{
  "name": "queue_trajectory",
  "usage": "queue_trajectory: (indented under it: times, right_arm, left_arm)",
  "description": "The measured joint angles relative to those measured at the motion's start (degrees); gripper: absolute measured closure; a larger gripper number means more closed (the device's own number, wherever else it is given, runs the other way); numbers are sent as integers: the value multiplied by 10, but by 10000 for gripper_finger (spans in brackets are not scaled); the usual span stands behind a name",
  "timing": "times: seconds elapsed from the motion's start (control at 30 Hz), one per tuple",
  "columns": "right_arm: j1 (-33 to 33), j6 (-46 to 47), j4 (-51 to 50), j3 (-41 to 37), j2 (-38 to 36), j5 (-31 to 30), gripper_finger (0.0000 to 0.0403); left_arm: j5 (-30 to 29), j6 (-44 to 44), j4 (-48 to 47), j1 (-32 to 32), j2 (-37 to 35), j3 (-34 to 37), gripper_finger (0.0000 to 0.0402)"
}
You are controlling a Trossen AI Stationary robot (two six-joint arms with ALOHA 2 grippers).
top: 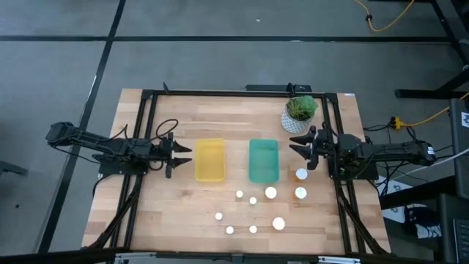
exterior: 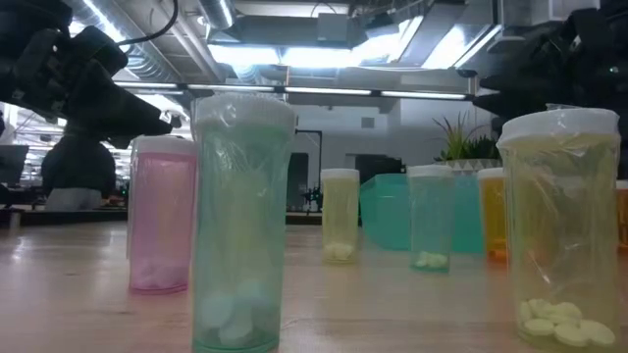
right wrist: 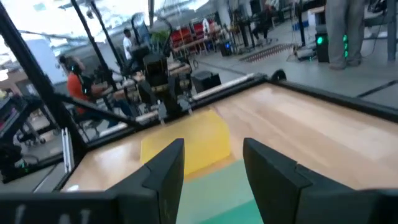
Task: Pick and place medicine bottles into bin by pill shape (circle, oval)
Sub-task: Put the small pink pill bottle into the yellow bin
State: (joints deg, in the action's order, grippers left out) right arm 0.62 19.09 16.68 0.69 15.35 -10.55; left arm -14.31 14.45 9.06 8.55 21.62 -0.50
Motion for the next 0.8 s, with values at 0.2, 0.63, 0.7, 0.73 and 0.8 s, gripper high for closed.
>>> queue_trajectory:
  times: [0.2,0.63,0.7,0.73,0.8]
  right_arm:
    - [0,0,11,0,0,-36,236]
    - [0,0,20,0,0,-49,236]
    - [0,0,20,0,0,-49,236]
    - [0,0,20,0,0,-49,236]
    - [0,0,20,0,0,-50,236]
  left_arm:
    - [0,0,0,0,0,0,220]
    - [-45,0,11,0,0,0,220]
    - [-69,1,20,0,0,0,220]
    - [-77,6,27,0,0,0,220]
    - [-83,29,50,0,0,0,220]
